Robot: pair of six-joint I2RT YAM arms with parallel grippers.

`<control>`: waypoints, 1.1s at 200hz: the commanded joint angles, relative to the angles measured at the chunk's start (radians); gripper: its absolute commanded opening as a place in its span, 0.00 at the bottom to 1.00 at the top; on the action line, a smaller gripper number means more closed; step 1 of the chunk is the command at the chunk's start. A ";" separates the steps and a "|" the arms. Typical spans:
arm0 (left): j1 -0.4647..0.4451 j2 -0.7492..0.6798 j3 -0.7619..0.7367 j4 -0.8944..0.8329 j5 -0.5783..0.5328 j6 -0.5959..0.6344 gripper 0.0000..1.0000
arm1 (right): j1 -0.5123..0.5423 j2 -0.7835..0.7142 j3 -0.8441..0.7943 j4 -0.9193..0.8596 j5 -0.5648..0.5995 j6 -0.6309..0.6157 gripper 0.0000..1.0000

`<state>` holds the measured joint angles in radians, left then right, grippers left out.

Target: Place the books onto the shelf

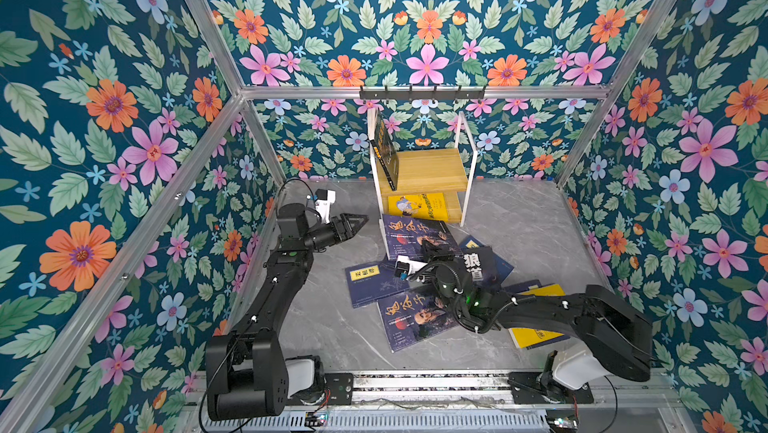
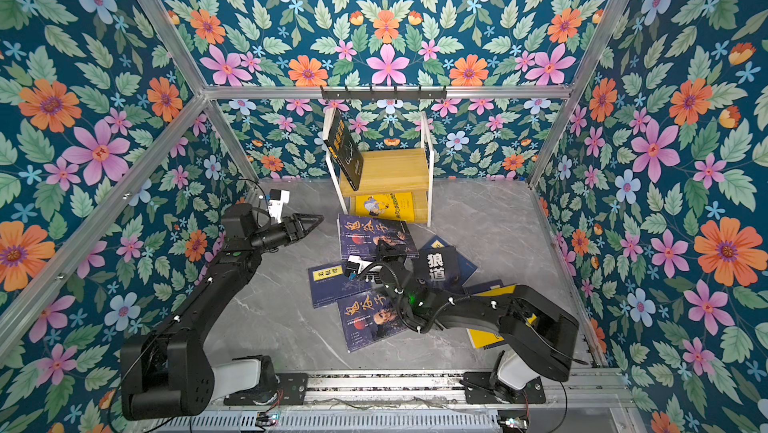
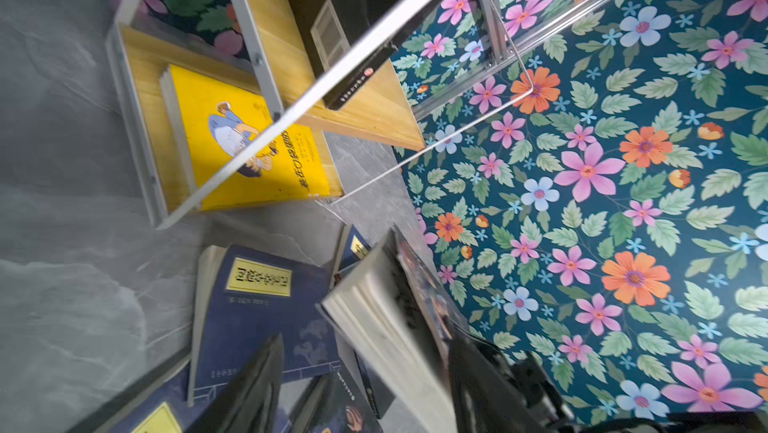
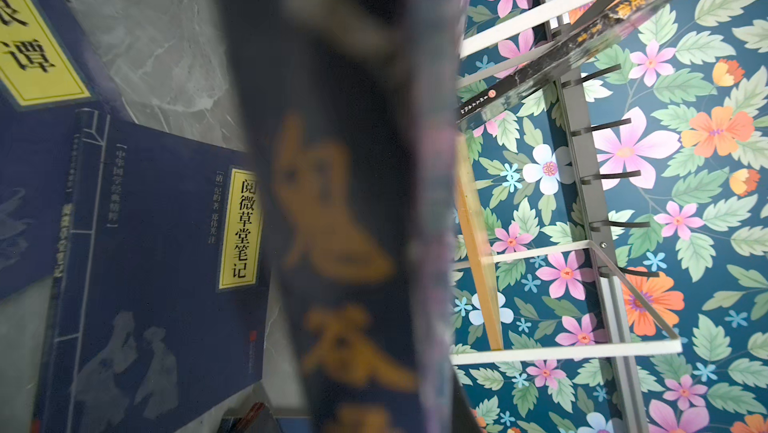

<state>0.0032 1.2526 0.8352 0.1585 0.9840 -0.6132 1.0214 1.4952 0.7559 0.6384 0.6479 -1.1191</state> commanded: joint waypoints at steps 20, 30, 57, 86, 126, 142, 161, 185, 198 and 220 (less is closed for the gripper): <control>0.068 -0.015 0.066 -0.155 -0.138 0.244 0.70 | -0.063 -0.120 0.027 -0.260 -0.097 0.118 0.00; 0.088 -0.023 0.082 -0.195 -0.214 0.291 0.73 | -0.075 -0.149 0.017 -0.264 -0.136 0.117 0.00; 0.142 -0.028 0.110 -0.274 -0.362 0.379 0.80 | -0.117 -0.166 0.039 -0.340 -0.190 0.131 0.00; 0.158 -0.053 0.131 -0.339 -0.503 0.498 0.85 | -0.154 -0.156 0.049 -0.363 -0.217 0.112 0.00; 0.159 -0.069 0.149 -0.383 -0.621 0.582 0.91 | -0.181 -0.120 0.113 -0.411 -0.196 0.117 0.00; 0.159 -0.074 0.140 -0.385 -0.633 0.602 0.95 | -0.207 -0.096 0.132 -0.420 -0.200 0.115 0.00; 0.159 -0.074 0.148 -0.393 -0.645 0.598 1.00 | -0.228 -0.055 0.172 -0.438 -0.199 0.087 0.00; 0.159 -0.085 0.137 -0.386 -0.623 0.592 1.00 | -0.255 -0.010 0.201 -0.410 -0.224 0.052 0.00; 0.160 -0.080 0.147 -0.393 -0.633 0.589 1.00 | -0.275 0.020 0.229 -0.394 -0.233 0.043 0.00; 0.161 -0.087 0.139 -0.384 -0.635 0.587 1.00 | -0.297 0.064 0.253 -0.342 -0.257 0.014 0.00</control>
<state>0.1627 1.1740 0.9756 -0.2405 0.3634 -0.0349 0.7418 1.5291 0.9829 0.1726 0.4191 -1.0592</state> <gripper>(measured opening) 0.996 0.152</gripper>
